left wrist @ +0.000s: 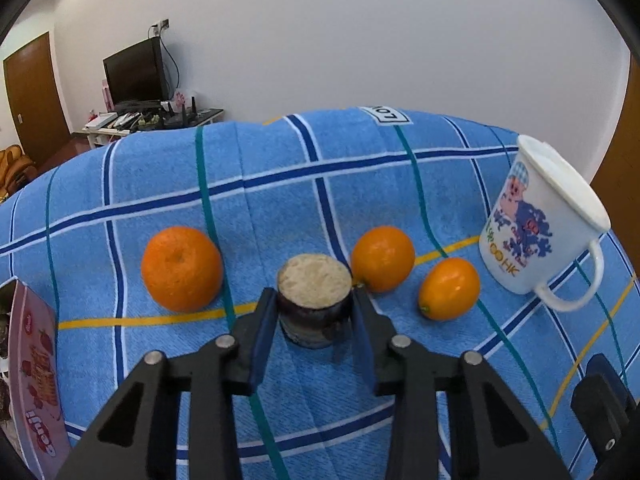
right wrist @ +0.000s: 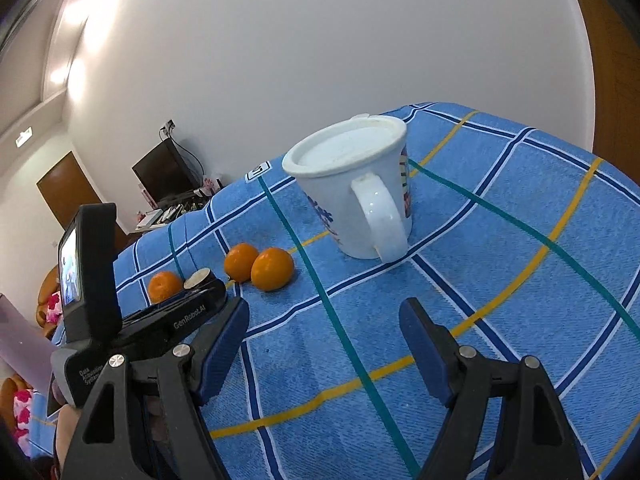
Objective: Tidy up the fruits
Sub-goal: 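Grasp the cut root piece with left tool while right tool grasps an orange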
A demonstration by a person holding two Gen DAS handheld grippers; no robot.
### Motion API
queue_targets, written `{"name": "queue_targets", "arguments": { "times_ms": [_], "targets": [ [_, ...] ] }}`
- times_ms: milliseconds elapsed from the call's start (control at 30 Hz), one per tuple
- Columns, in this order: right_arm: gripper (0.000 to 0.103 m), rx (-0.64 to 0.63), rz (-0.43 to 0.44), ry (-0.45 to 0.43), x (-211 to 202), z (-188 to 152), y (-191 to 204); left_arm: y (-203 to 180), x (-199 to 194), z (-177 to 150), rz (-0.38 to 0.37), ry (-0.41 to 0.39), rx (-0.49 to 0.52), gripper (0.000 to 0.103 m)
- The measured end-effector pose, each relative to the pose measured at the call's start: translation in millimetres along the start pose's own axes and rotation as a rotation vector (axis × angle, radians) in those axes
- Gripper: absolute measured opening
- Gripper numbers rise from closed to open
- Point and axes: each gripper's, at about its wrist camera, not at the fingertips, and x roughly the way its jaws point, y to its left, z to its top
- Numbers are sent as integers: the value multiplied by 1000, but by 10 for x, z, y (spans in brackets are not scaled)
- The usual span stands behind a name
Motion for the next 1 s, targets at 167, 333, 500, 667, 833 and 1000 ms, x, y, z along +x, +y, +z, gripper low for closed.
{"name": "queue_targets", "arguments": {
  "times_ms": [167, 333, 500, 667, 833, 1000],
  "targets": [
    [79, 4, -11, 0, 15, 0, -11, 67, -150, -64, -32, -41, -6, 38],
    [79, 5, -25, -1, 38, 17, -28, 134, -464, -265, -7, -97, -11, 38],
    [79, -5, -23, 25, 108, -6, -20, 327, -803, -509, -14, -115, -48, 38],
    [79, -31, -9, 38, 136, -38, 40, 554, -1095, -691, 6, -153, -51, 38],
    [79, -59, 10, 69, 181, -13, 153, 706, -1262, -827, 75, -204, -23, 38],
    [79, -197, -36, 132, 459, 141, 369, 823, -1258, -846, 54, -225, -50, 38]
  ]
}}
